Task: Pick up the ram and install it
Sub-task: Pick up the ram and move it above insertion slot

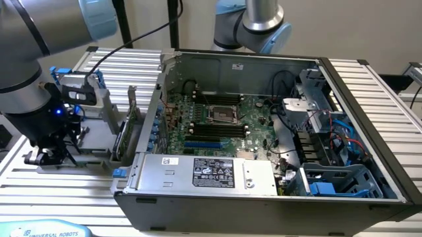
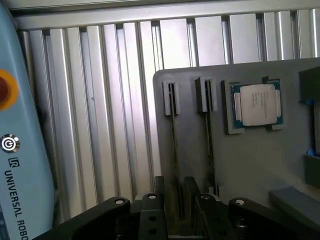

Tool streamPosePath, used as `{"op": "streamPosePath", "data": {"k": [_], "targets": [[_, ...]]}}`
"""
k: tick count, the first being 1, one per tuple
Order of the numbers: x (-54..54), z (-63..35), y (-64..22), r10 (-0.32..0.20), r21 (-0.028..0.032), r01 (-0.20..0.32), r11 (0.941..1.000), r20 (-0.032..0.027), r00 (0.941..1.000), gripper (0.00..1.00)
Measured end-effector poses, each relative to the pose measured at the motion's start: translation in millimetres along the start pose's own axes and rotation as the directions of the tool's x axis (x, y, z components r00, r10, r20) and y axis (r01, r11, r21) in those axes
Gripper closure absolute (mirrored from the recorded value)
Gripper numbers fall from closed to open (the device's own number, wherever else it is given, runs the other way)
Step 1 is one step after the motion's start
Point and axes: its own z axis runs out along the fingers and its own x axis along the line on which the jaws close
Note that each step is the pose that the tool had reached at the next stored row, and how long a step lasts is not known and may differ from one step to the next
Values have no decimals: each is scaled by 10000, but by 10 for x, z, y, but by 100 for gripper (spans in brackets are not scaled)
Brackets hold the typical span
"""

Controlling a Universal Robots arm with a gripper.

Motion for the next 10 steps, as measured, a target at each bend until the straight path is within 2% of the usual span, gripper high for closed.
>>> {"op": "streamPosePath", "data": {"k": [5, 10], "targets": [[5, 82, -6, -11, -1, 11, 10000, 9, 10000, 69], [2, 98, 1, -188, -10, 188, 9998, 27, 9998, 69]]}}
